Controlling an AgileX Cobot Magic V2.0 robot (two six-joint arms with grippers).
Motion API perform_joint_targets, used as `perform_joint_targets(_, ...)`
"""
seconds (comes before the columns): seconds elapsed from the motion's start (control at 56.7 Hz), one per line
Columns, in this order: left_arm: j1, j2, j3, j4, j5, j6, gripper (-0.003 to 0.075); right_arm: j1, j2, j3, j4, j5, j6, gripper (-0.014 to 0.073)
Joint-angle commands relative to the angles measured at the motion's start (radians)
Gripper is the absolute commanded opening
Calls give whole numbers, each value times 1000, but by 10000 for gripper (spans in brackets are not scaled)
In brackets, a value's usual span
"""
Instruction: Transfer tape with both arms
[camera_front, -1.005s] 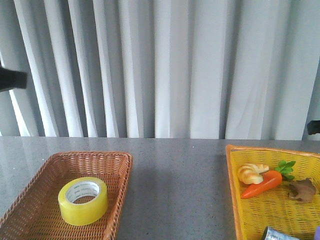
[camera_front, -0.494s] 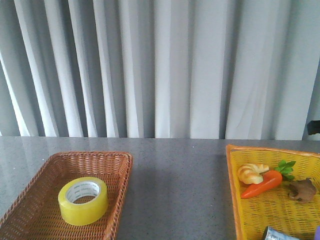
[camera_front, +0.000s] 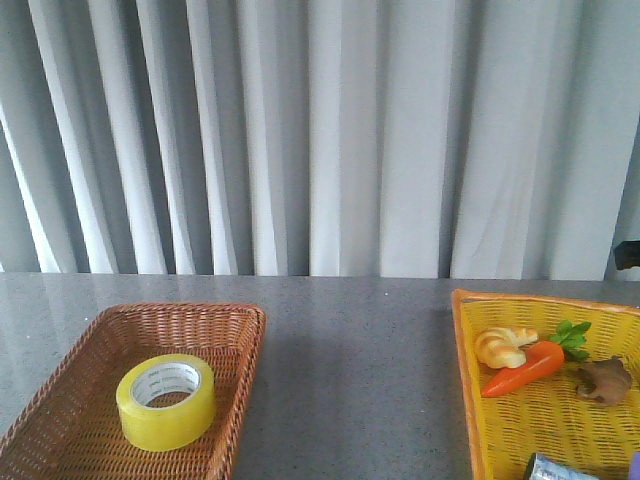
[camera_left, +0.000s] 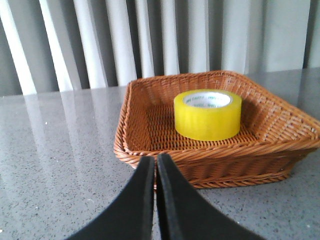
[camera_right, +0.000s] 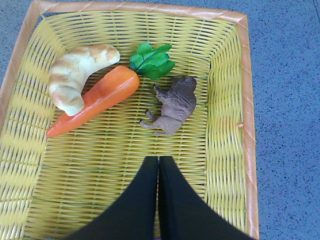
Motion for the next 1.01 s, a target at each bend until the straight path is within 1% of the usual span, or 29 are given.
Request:
perform_joint_targets(0.0,3,-41,-2,-8,-80,-18,-7,-3,-38,-25,-7,-43,-2,-7)
perform_joint_targets(0.3,3,-54,-2,-9,9,-19,-7,-3,-38,-25,-7,-43,-2,-7)
perform_joint_targets(0.988,3,-53,-3,-10,8,-27,-6,-3,-38,-25,-7,-43,-2,-7)
